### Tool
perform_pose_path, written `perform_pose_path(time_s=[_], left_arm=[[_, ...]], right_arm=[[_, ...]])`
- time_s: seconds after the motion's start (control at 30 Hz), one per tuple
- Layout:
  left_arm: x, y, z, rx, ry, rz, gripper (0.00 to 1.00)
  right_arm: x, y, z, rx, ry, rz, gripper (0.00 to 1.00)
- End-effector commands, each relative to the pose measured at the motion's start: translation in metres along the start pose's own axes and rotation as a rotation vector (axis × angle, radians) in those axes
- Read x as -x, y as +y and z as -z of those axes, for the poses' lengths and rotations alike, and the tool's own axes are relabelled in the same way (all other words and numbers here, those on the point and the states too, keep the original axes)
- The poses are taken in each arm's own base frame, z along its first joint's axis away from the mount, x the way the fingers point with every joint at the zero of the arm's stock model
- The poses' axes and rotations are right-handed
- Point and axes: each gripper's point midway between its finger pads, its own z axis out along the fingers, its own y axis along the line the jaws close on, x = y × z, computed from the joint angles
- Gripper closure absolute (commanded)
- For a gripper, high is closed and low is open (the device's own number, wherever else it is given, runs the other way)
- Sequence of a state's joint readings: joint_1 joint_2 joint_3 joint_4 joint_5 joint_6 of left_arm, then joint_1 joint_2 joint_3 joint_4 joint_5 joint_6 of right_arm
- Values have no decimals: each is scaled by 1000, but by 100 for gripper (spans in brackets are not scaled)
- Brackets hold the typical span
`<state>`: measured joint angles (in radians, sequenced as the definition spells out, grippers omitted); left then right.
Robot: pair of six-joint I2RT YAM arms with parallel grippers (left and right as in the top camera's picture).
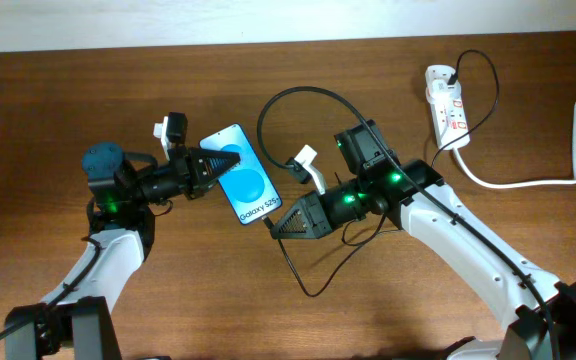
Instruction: Plug charger to phone and switch on socket
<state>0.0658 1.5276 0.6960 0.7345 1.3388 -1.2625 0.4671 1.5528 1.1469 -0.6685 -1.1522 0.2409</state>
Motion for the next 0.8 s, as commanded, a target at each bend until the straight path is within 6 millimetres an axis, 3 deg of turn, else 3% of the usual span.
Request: perform_pose_path(time_s=[0.0,0.37,0.47,0.77], left_arm=[[-12,-15,-1,-34,79,-74,100],[-1,-12,-2,-13,17,54,100],[-2,-12,-3,-13,19,54,100],[-13,-15,-17,-24,64,-28,100]], right_arm=[[5,8,2,20,-16,36,96],[7,7,2,17,-20,42,95],[8,1,2,-17,-29,16,95],[7,8,2,24,-21,6,95]])
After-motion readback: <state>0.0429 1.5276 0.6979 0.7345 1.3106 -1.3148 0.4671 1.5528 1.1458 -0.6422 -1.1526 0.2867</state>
